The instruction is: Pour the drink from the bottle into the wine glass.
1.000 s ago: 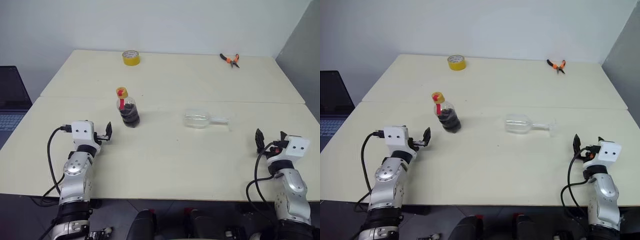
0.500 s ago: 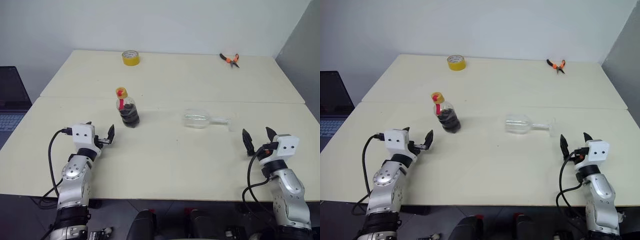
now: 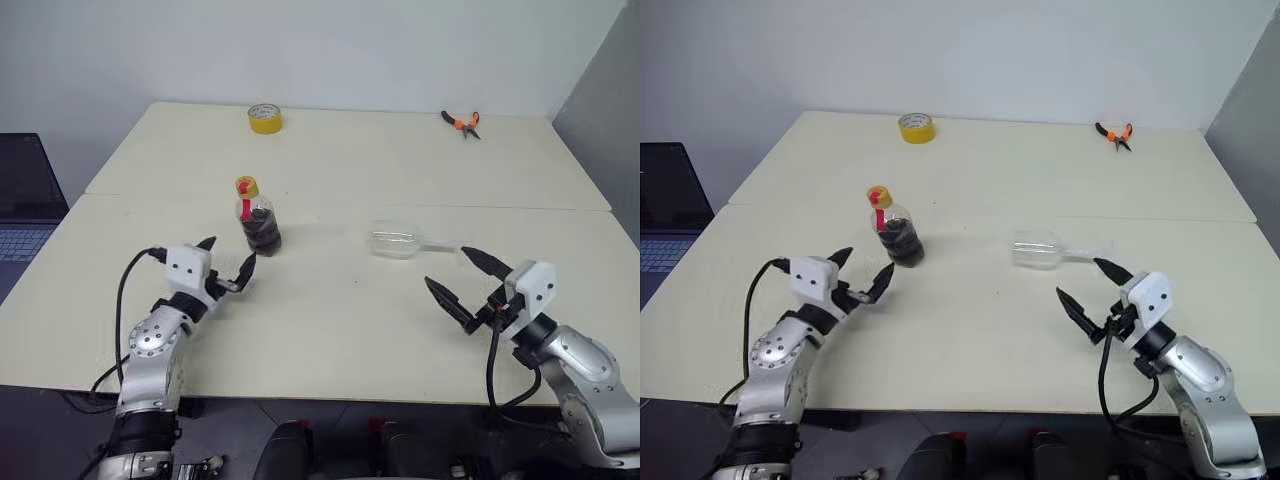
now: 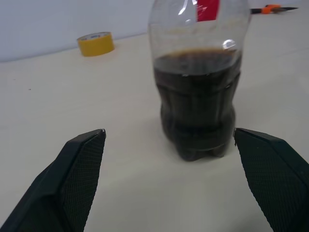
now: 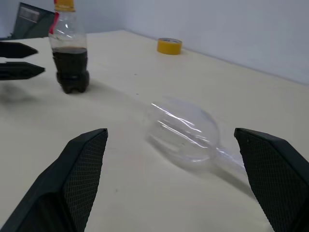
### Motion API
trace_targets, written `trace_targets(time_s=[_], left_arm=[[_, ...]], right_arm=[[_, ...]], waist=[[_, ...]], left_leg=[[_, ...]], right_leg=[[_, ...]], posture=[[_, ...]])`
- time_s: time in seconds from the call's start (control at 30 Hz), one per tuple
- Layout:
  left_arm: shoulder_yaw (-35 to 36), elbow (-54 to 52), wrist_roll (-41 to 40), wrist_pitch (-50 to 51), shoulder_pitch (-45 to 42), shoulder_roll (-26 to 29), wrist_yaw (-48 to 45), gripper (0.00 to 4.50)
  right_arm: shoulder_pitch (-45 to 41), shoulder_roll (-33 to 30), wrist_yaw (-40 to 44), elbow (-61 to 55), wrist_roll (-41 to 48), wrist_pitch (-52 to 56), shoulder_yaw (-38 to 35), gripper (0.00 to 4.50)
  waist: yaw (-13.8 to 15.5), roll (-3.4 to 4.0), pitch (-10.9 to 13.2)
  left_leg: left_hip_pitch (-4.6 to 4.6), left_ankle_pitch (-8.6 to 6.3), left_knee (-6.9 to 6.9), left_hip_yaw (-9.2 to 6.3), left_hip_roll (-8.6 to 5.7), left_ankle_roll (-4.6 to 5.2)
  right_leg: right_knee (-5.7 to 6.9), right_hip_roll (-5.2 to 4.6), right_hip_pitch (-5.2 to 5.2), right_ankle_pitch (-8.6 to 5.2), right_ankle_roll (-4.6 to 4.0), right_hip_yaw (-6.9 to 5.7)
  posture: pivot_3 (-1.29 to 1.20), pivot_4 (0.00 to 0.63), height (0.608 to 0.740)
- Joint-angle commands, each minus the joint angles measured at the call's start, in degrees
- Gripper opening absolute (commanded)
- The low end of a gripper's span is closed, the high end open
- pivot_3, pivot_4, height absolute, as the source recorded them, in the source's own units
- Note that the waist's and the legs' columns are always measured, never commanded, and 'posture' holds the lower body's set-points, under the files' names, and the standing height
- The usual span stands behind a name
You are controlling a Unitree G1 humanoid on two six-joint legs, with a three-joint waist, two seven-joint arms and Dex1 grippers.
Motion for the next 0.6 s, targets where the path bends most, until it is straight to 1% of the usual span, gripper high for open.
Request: trace_targets(time_s=[0.03,0.1,0.23,0.6], left_arm=[[-0.2,-0.4,-0.7,-0.8,-1.6,0.0,-0.5,4.49],[-0.8,0.6,-0.4,-0.7,-2.8,-0.4,-0.6,4.49],[-1.4,3.1,0.3,-1.1,-5.4,-1.0,0.1,4.49],[-2.2,9.5,1.1,-1.8,-10.7,-3.9,2.9,4.49]], right_arm=[[0.3,-2.6,3.0,-5.2,4.5,5.6,1.3,4.5],[1.0,-3.8,4.6,-6.3,6.3,8.0,2.2,4.5],[1.1,-4.6,6.7,-6.3,7.2,9.3,3.2,4.5],[-2.8,-2.8,7.1,-5.8,6.3,8.6,4.6,4.5]], waist=[[0.0,0.0,0.0],[0.0,0.0,0.0],[0.0,-0.01,0.0],[0.0,-0.03,0.0]], left_leg=[[0.0,0.0,0.0,0.0,0.0,0.0],[0.0,0.0,0.0,-0.02,0.0,0.0],[-0.01,0.0,0.01,-0.03,-0.02,0.0],[-0.01,0.0,0.01,-0.04,-0.02,0.0]], right_leg=[[0.0,0.0,0.0,0.0,0.0,0.0],[0.0,0.0,0.0,0.0,0.0,-0.02],[-0.01,0.0,0.01,0.0,0.0,-0.03],[-0.01,0.01,-0.01,0.0,0.01,-0.04]], posture=[[0.0,0.15,0.74],[0.0,0.15,0.74],[0.0,0.15,0.74],[0.0,0.15,0.74]])
